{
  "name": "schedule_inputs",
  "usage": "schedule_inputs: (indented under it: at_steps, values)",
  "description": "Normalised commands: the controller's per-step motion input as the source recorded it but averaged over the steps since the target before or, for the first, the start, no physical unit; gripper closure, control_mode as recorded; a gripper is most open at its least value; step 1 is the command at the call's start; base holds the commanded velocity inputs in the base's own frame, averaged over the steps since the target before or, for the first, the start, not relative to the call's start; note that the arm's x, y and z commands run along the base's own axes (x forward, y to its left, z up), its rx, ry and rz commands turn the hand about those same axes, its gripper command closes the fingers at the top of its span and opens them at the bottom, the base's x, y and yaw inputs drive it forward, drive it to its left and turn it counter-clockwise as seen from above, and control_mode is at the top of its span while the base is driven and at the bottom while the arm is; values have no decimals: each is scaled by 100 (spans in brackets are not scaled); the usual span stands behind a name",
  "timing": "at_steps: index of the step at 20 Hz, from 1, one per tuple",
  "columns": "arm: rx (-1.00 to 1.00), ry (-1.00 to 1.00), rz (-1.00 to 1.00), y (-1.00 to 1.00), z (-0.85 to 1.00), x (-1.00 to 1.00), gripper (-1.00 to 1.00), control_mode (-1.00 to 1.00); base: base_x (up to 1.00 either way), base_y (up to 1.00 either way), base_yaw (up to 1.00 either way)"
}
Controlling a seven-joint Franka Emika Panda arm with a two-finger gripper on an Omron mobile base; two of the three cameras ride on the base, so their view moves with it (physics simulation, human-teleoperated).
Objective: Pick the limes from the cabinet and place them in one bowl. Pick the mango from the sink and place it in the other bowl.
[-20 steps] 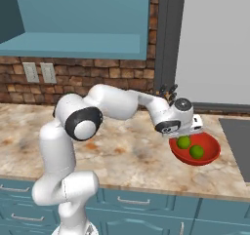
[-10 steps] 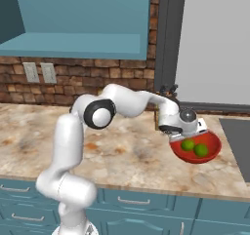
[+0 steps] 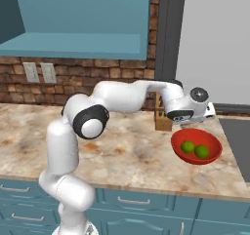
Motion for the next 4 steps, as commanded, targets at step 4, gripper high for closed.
schedule_inputs:
  at_steps: [4]
  values:
    - [0, -4, 3, 31, -1, -34, -100, -100, 0, 0, 0]
